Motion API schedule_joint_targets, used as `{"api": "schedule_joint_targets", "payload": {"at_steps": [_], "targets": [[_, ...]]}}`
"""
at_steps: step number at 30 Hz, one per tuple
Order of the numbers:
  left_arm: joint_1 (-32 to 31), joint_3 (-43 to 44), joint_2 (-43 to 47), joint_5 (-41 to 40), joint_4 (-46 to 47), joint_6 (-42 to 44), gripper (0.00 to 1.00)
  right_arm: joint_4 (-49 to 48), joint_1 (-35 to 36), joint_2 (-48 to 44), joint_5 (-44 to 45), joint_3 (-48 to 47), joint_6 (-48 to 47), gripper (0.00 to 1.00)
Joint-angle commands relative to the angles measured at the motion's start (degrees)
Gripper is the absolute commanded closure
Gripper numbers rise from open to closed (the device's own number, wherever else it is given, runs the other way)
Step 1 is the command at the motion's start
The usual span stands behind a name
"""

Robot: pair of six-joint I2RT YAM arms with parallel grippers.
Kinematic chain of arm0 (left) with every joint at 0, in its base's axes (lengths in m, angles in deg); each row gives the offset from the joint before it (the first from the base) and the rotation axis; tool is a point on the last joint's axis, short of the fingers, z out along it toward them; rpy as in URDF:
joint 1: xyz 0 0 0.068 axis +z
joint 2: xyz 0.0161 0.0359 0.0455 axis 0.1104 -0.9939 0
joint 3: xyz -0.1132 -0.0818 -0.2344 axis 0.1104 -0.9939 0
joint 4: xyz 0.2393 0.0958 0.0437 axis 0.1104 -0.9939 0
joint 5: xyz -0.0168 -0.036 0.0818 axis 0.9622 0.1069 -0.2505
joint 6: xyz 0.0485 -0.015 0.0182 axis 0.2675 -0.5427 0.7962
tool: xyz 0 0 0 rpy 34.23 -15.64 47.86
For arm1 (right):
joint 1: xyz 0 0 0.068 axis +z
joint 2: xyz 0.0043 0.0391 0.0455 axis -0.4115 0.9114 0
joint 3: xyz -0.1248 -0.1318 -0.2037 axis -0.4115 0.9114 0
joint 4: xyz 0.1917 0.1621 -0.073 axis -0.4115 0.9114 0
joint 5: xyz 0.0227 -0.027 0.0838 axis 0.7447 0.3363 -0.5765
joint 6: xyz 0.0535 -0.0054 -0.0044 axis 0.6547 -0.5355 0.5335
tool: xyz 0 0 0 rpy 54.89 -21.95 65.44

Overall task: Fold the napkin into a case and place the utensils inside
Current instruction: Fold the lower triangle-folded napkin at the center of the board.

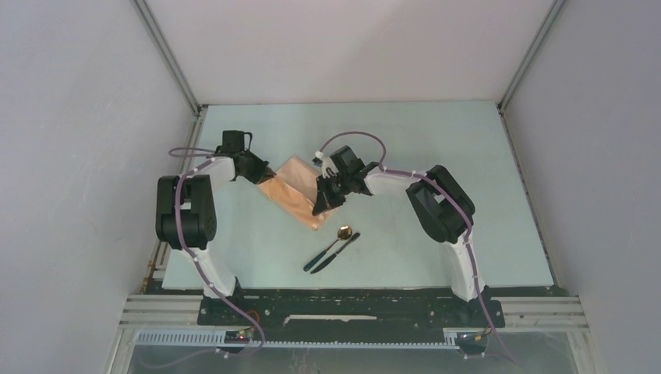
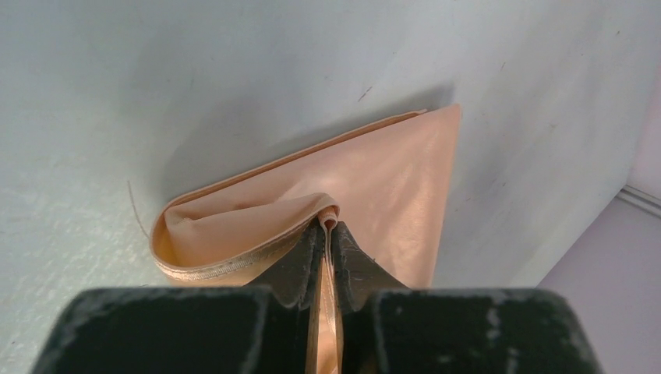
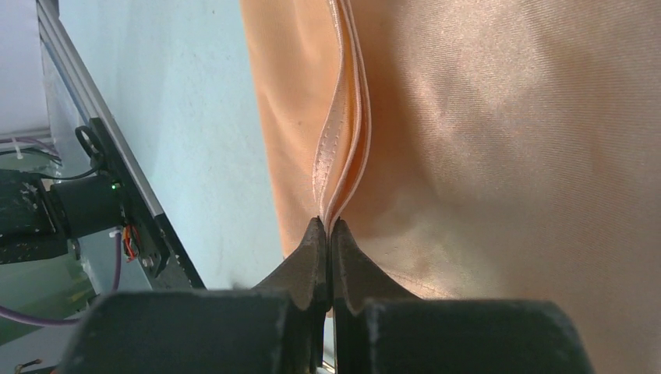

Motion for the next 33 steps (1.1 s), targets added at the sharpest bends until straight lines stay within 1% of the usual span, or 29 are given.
{"api": "schedule_joint_targets", "payload": {"at_steps": [1, 4, 7, 18, 23, 26, 28, 31, 33], "targets": [[-0.37, 2.76, -1.29, -0.11, 0.13, 1.19, 0.90, 1.47, 0.44, -3.27, 1.96, 0.46, -1.99, 1.00], [-0.37, 3.05, -1.89, 0.04, 0.20, 1.24, 0.91, 1.51, 0.65, -3.16, 2.29, 0.39, -2.08, 1.00], [-2.26, 3.75, -2.66, 0.58, 0.06, 1.55, 0.92, 1.89, 0.99, -3.12, 3.06, 0.28, -2.36, 1.00], [-2.73, 5.27, -5.17, 1.00, -0.32, 2.08, 0.93, 2.33, 1.45, -3.38, 4.12, 0.21, -1.96, 1.00], [-2.69, 5.59, -5.90, 1.32, -0.31, 2.34, 0.93, 4.39, 1.90, -4.64, 6.80, 0.30, -1.59, 0.96], [-2.73, 5.94, -6.49, 1.69, -0.31, 2.58, 0.93, 6.39, 2.88, -6.19, 10.64, 0.20, -0.28, 0.81], [-2.81, 6.05, -6.72, 2.19, -0.24, 2.65, 0.94, 10.35, 3.91, -7.43, 14.70, -0.82, -0.13, 0.74], [-3.07, 6.23, -6.74, 2.75, -0.23, 3.18, 0.94, 16.31, 5.93, -11.22, 24.58, -2.32, -1.62, 0.58], [-3.25, 6.28, -6.67, 3.00, -0.23, 3.42, 0.94, 18.76, 7.23, -13.84, 30.98, -3.34, -3.26, 0.44]]}}
